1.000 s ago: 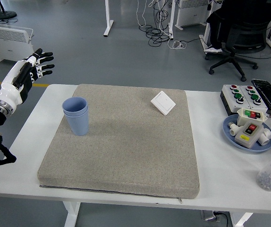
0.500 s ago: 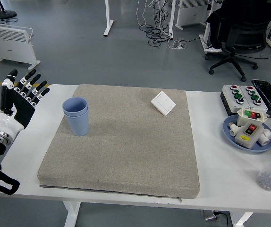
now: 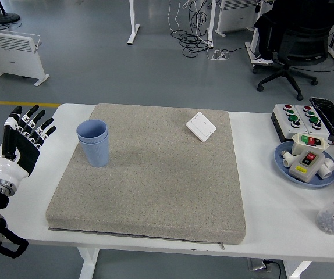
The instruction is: Push cup pick cup insert cup
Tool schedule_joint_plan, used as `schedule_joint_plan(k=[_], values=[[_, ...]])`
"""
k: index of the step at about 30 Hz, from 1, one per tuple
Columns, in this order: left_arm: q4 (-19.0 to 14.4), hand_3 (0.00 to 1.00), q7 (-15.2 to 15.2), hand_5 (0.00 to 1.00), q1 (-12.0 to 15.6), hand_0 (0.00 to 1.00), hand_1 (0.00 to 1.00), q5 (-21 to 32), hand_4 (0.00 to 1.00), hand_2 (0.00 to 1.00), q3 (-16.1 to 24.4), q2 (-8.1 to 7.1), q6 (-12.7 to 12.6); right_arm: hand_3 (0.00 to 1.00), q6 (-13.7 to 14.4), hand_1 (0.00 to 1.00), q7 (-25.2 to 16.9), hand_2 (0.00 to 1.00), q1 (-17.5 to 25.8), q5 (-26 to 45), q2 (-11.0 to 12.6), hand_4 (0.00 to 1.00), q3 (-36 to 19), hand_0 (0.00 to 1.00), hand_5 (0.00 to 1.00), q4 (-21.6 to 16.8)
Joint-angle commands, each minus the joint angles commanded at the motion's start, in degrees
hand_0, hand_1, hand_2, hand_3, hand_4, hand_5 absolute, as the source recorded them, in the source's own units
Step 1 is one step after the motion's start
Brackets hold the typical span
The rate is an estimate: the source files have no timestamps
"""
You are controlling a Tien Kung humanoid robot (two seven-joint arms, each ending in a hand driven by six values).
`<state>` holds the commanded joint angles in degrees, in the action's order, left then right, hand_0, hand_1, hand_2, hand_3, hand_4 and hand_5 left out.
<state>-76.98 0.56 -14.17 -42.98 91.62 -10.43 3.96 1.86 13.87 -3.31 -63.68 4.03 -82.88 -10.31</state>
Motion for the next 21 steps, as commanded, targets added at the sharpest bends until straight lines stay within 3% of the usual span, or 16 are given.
schedule_joint_plan(k=[10, 21], values=[[-0.9, 0.961, -0.5, 0.998, 2.8, 0.885, 0.901, -4.9, 0.597, 0.984, 3.1, 4.44, -0.4, 0.546, -0.2, 0.599, 0.0, 0.613, -0.5, 0.0, 0.4, 0.115, -0.3, 0.693, 0.431, 0.0], [-0.8, 0.960, -0.9, 0.998, 3.3, 0.888, 0.902, -6.6, 0.584, 0.988, 4.2, 5.84, -0.2, 0.546, -0.3, 0.599, 0.3, 0.612, -0.7, 0.3, 0.6, 0.115, -0.1, 0.694, 0.433, 0.0]])
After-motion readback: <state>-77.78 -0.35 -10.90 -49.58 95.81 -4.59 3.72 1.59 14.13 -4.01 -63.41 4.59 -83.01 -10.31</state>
